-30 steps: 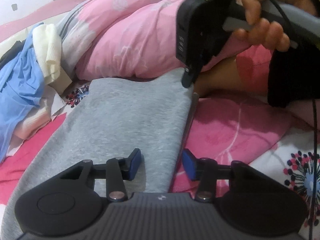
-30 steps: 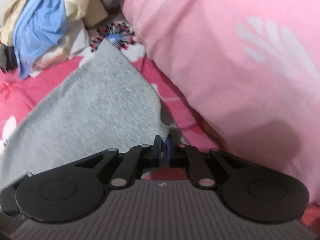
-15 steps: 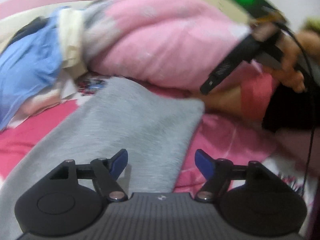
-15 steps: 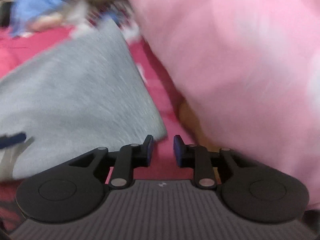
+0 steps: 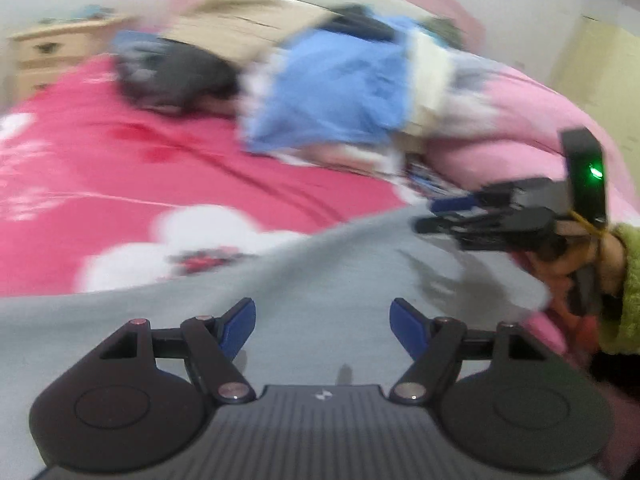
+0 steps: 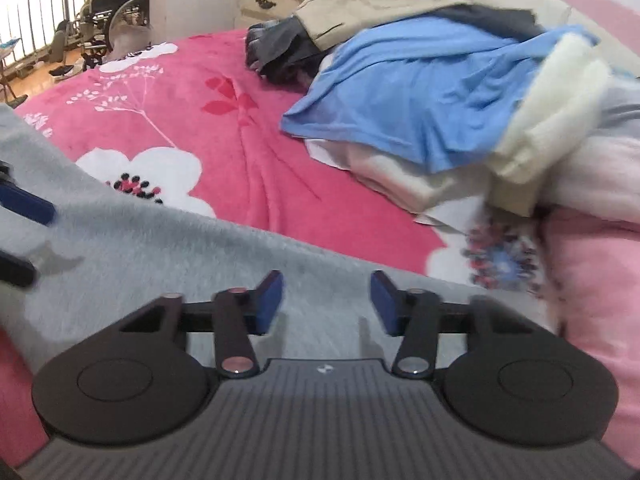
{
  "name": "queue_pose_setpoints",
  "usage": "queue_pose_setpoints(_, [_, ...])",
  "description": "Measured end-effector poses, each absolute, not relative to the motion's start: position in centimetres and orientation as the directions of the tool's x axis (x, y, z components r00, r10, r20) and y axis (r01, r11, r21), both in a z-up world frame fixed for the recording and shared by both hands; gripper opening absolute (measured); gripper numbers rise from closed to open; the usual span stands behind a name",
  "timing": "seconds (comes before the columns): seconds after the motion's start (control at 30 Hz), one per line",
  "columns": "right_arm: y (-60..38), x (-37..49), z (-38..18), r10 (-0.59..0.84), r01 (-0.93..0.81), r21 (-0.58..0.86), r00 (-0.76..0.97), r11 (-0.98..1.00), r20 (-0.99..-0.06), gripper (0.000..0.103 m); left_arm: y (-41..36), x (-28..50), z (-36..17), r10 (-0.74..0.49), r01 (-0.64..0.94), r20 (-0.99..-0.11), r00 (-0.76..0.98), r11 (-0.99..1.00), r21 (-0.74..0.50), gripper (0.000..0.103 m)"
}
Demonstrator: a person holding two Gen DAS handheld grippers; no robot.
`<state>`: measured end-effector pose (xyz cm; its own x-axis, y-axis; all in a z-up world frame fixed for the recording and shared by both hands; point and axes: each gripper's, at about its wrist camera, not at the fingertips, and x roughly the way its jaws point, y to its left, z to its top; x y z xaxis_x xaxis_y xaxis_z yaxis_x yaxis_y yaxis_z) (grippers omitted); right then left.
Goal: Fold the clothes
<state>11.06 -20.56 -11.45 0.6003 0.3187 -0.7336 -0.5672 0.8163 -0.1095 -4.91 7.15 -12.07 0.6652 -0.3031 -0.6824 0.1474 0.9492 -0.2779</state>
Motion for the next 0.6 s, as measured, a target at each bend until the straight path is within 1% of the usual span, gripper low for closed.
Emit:
queue_pose_setpoints(0.07, [-20.1, 10.7, -11.3, 0.385, -0.626, -0.069, 0.559, 0.777, -0.734, 0.033, 9.8, -5.3, -11.4, -0.228, 0.083, -0.705, 0.672, 0.968, -0.235, 0.074])
queue_pose_setpoints(0.13, [-18.6, 10.5, -11.0, 0.444, -0.697, -0.051, 0.509, 0.715, -0.737, 0.031, 12.5, -5.5, -10.5, -0.157, 0.036, -0.721, 0.675, 0.983, -0.181, 0.073])
queue_pose_setpoints(0.2, [-17.1, 10.4, -10.6, 0.489, -0.761, -0.042, 0.457, 0.647, -0.743, 0.031, 14.8, -5.4, -9.9, -0.099, 0.054, -0.735, 0.671, 0.995, -0.085, 0.073])
queue_pose_setpoints(0.27, [-15.6, 10.2, -10.2, 0.528, -0.819, -0.034, 0.401, 0.573, -0.749, 0.031, 16.7, -4.6, -9.7, -0.066, 0.101, -0.755, 0.652, 0.995, 0.000, 0.073])
queue_pose_setpoints(0.4, [-12.3, 10.9, -9.2, 0.575, -0.885, 0.007, 0.296, 0.465, -0.763, 0.031, 19.0, -2.1, -11.2, -0.097, 0.194, -0.802, 0.589, 0.981, 0.024, 0.074])
queue_pose_setpoints(0.43, [-11.3, 11.2, -9.3, 0.571, -0.894, 0.008, 0.280, 0.448, -0.771, 0.031, 19.4, -1.3, -11.8, -0.116, 0.227, -0.812, 0.572, 0.974, 0.021, 0.074])
queue_pose_setpoints(0.6, [-7.3, 12.6, -10.5, 0.522, -0.928, 0.004, 0.206, 0.372, -0.828, 0.031, 19.1, 0.7, -15.2, -0.121, 0.341, -0.832, 0.541, 0.936, 0.086, 0.069])
